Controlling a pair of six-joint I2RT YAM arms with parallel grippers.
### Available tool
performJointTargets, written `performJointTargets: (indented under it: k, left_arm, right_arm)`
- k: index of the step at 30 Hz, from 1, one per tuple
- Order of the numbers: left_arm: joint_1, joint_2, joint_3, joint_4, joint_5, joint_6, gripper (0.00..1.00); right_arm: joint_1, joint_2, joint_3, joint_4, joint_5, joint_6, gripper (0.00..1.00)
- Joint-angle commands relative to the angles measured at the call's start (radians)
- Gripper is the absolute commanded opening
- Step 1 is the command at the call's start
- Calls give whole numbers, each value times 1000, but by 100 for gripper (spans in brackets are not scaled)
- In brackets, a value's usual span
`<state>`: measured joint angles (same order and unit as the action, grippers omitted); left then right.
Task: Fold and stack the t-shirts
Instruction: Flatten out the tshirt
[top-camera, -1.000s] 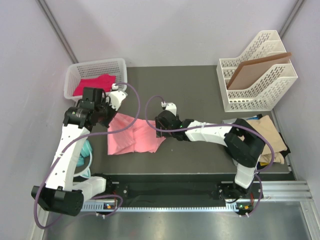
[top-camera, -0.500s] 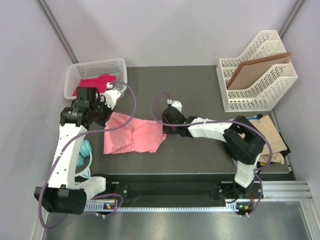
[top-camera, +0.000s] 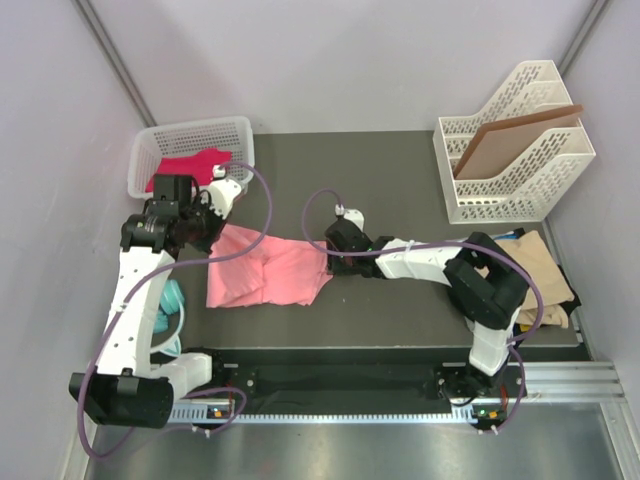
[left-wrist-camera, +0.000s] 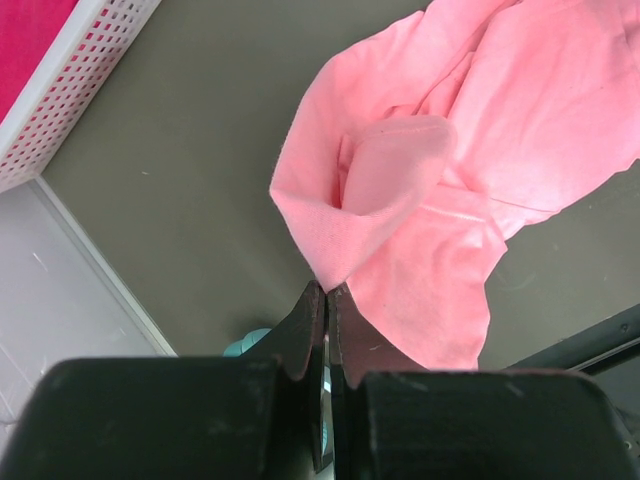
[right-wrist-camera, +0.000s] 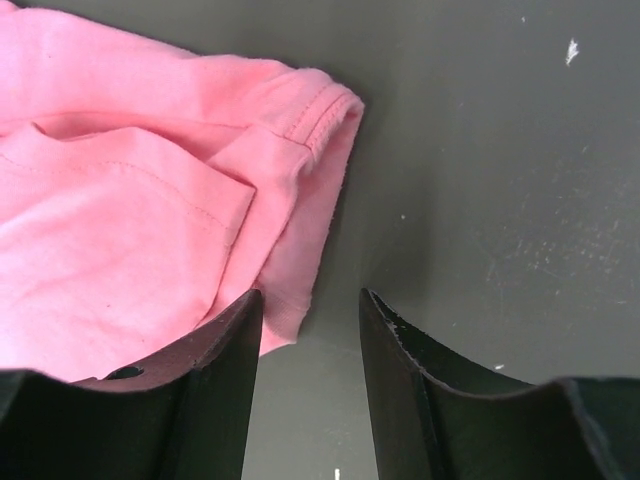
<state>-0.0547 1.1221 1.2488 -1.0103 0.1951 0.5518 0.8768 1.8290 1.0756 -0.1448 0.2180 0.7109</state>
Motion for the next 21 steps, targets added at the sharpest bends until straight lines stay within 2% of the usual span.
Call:
performJointTargets:
  k: [1, 9, 11, 12, 13, 16, 21]
  left_arm:
    - [7, -10, 1, 58, 27, -3, 0]
    - [9, -10, -2, 73, 30, -12, 0]
    - [10, -10, -5, 75, 30, -15, 0]
    - [10, -10, -6, 76, 32, -15, 0]
    - [12, -11, -9, 79, 32, -16, 0]
    - [12, -16, -12, 84, 35, -19, 0]
    - [13, -22, -3, 96, 38, -35, 0]
  right_arm:
    - [10, 33, 47, 39, -29, 24, 44]
    - [22, 73, 70, 59, -68, 51, 42]
    - [24, 79, 73, 54, -71, 56, 36]
    - [25, 81, 73, 56, -69, 58, 30]
    - [25, 81, 72, 48, -68, 64, 18]
    - [25, 69, 69, 13, -52, 68, 0]
    - [25, -41, 67, -67, 24, 38, 0]
